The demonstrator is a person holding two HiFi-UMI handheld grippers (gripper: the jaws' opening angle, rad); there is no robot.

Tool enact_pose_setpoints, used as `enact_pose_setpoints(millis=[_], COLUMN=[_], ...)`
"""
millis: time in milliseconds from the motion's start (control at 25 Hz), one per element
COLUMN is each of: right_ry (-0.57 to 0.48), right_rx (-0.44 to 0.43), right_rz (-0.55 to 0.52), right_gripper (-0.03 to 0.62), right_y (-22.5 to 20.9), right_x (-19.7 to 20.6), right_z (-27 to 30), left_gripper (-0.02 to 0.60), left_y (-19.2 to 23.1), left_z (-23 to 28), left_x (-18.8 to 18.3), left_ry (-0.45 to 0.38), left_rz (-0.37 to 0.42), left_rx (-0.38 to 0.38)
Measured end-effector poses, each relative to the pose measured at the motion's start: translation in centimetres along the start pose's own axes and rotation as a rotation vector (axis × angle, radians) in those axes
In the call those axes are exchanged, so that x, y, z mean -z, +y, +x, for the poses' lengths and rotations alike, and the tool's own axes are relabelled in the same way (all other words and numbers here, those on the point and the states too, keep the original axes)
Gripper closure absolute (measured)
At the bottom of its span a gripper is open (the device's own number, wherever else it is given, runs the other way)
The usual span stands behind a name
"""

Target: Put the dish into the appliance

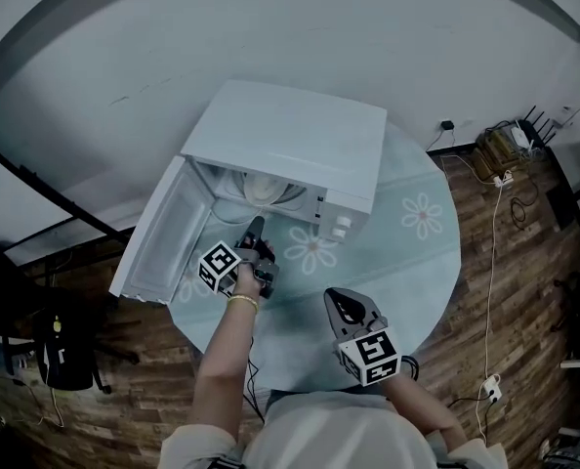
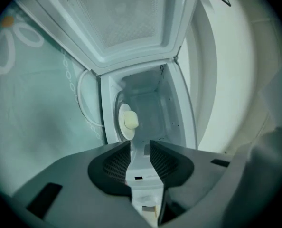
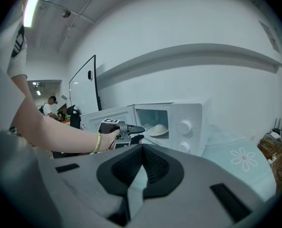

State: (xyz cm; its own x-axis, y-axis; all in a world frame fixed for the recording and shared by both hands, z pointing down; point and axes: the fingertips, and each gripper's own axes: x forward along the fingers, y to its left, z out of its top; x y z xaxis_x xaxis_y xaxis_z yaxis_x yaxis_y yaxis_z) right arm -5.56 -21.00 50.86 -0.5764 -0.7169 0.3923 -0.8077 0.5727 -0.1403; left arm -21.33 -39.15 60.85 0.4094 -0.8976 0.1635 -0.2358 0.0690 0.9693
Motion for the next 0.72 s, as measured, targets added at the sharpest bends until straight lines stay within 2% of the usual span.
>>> enact_pose_setpoints(millis=[200,320,360,520,720], right_ry=[-0.018,-0.021,-0.023,-0.035,-0.040], right_rx=[-0.024,-0.044,-0.052,-0.079,-0.128], right_rz=[0.005,-0.003,-0.005,-0.007,-0.009], right_gripper=[0.589,0.589,0.589,0.589,0.589], right_y=[-0.3,-0.3,-0.3,-0.2,0.4], right_x=[0.2,0.4,0.5,0.7,1.1], right_z=[-1.4,-2.1,-2.2,-3.1,-4.1], left_gripper=[0.465,0.561,0.571,0.572,0.572], left_y=[-2.1,-3.5,-4.0,-5.7,-6.1], left_z=[-4.8,-8.0,-9.0,-13.3,-17.8], left_x=[2.1,2.9,3.2,5.0,8.1], left_ry=[-0.014,-0.045,-0.054,-0.077,-0.069], left_rz=[0.148,0.237,0.264,0.378,0.508], left_rx=[-0.032,-0.047,-0.046,-0.059,-0.127])
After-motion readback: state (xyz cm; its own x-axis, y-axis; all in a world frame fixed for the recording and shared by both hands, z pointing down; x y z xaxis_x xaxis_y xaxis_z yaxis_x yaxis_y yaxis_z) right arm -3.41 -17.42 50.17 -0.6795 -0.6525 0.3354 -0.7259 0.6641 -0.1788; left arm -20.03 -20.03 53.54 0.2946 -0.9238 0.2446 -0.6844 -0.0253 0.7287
